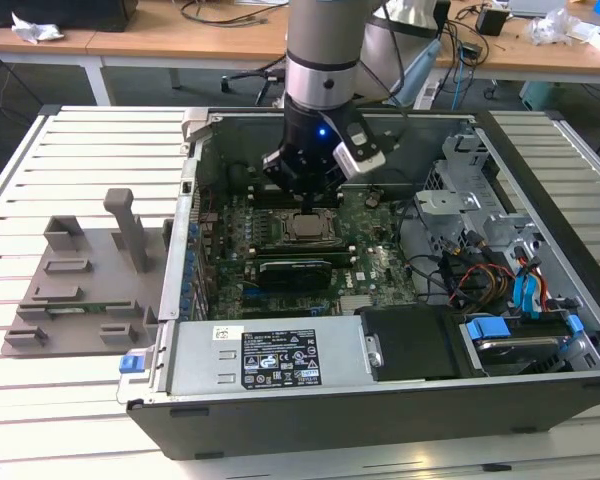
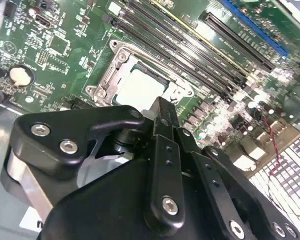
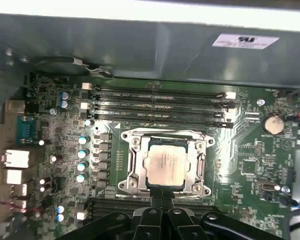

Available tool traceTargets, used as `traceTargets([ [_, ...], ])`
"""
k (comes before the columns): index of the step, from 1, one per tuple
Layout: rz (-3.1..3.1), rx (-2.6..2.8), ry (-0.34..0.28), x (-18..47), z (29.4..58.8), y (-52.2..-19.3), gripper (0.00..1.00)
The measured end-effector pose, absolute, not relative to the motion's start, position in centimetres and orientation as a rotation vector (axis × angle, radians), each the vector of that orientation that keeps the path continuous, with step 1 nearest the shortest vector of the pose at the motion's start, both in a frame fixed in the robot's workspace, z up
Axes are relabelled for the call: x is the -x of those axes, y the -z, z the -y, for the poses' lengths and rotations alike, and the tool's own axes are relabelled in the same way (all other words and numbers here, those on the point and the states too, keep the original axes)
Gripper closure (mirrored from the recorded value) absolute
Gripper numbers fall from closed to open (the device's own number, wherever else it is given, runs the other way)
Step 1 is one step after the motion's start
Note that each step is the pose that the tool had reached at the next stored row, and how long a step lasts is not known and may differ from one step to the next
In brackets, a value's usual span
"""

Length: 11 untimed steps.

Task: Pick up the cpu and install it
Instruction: 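Install the second cpu locking lever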

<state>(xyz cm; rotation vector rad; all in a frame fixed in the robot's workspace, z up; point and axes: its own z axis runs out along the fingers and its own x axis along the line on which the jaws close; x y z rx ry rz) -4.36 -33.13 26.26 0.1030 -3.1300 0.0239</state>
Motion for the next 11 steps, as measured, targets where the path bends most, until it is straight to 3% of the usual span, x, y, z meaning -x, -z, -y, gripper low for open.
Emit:
traceTargets([
  [11, 3.13, -0.103, -0.026, 4.36, 33.11, -27.1, 0.89],
])
